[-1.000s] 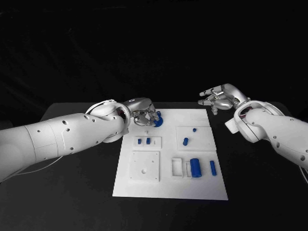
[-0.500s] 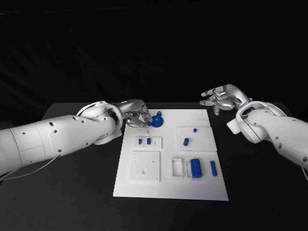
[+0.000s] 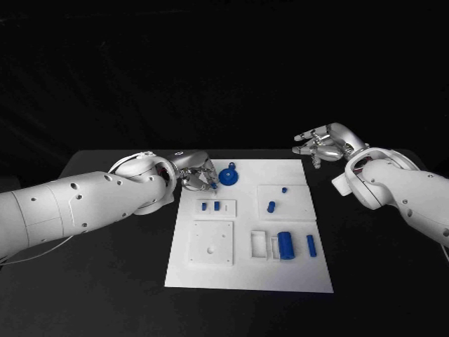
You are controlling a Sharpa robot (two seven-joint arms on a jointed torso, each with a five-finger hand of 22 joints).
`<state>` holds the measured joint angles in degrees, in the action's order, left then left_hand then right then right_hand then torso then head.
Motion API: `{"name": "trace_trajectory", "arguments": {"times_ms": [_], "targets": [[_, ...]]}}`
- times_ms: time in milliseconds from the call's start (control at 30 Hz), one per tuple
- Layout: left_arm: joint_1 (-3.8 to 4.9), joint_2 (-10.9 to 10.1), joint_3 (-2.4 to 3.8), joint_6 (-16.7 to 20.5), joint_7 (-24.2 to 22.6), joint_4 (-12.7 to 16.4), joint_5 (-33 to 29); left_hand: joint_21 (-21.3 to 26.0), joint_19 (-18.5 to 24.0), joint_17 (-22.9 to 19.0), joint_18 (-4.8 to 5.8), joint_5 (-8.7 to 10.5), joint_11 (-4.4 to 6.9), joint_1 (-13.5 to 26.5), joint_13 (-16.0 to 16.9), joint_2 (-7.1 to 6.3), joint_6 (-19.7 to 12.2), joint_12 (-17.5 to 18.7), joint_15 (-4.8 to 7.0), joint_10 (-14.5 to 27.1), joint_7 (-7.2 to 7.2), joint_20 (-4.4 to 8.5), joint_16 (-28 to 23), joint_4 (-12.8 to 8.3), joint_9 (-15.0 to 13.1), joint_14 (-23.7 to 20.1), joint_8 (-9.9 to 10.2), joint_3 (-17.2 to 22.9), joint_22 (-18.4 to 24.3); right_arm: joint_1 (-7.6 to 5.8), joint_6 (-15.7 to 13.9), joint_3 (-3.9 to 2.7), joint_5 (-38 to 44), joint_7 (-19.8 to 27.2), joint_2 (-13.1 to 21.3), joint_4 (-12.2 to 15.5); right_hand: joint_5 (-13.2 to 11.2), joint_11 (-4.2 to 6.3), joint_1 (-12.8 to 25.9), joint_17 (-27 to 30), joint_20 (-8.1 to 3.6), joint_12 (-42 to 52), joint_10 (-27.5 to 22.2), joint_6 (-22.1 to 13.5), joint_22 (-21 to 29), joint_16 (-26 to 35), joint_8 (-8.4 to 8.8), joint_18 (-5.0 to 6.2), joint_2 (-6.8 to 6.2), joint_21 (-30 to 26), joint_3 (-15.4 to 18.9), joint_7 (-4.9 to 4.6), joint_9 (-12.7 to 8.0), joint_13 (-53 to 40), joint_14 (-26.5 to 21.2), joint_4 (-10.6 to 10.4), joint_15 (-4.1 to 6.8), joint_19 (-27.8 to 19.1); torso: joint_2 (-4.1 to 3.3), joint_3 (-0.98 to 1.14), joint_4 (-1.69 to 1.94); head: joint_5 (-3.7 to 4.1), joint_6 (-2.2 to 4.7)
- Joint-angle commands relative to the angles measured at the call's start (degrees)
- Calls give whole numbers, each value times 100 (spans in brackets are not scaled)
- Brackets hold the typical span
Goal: Assemble the parts on the task board
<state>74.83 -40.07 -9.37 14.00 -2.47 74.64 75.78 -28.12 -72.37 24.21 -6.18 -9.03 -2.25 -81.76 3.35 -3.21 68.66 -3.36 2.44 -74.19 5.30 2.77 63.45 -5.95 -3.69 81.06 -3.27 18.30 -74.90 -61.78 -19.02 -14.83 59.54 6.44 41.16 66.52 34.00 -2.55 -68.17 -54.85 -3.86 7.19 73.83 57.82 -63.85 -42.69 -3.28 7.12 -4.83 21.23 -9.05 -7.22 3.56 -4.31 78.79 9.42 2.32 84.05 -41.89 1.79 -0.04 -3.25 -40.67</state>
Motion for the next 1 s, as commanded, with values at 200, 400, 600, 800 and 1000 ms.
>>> {"name": "trace_trajectory", "arguments": {"times_ms": [200,400,600,800,1000], "targets": [[-64,28,-18,-177,-42,-45,210,-6,46,-8,-113,18,-1,4,7,-25,23,3,-12,-8,-2,0,19,-38,-10,13,-32,3,-116,2,11,-2,-10,66,5,7,22,5,61,4,29,-21,30,42,6,-30,-30,215,8,-20,-27,-11,9,9,6,-5,-2,204,-1,-4,1,-39,-45],[-78,56,-21,-222,-30,-63,215,-15,56,-12,-119,16,-3,-3,7,-19,22,3,-15,-6,-1,-6,18,-44,-10,9,-33,-2,-114,2,11,-2,-25,68,3,7,22,5,61,4,29,-21,30,42,6,-30,-30,215,8,-20,-27,-11,9,9,6,-5,-2,204,1,-1,-5,-43,-58],[-81,62,-21,-262,-4,-84,219,-20,64,-14,-122,20,-4,-4,7,-21,20,3,-16,-4,0,-11,17,-49,-9,5,-32,-5,-114,3,12,-2,-31,68,6,4,22,5,61,4,29,-21,30,42,6,-30,-30,215,8,-20,-27,-11,9,9,6,-5,-2,204,0,0,1,-41,-66],[-82,67,-21,-268,12,-112,226,-25,68,-15,-126,18,-7,-6,7,-16,18,4,-19,3,2,-14,19,-51,-10,3,-33,-4,-114,4,13,-2,-34,71,6,6,22,5,61,4,29,-21,30,42,6,-30,-30,215,8,-20,-27,-11,9,9,6,-5,-2,204,2,-2,-3,-42,-42],[-82,77,-21,-284,21,-135,230,-25,68,-15,-126,18,-7,-6,7,-16,18,4,-19,3,2,-14,19,-51,-10,3,-33,-4,-114,5,11,-2,-36,71,14,8,23,5,75,10,29,-22,27,51,1,-33,-30,214,13,-17,-44,-10,8,9,7,15,-1,207,-1,1,-3,-47,-30]]}}
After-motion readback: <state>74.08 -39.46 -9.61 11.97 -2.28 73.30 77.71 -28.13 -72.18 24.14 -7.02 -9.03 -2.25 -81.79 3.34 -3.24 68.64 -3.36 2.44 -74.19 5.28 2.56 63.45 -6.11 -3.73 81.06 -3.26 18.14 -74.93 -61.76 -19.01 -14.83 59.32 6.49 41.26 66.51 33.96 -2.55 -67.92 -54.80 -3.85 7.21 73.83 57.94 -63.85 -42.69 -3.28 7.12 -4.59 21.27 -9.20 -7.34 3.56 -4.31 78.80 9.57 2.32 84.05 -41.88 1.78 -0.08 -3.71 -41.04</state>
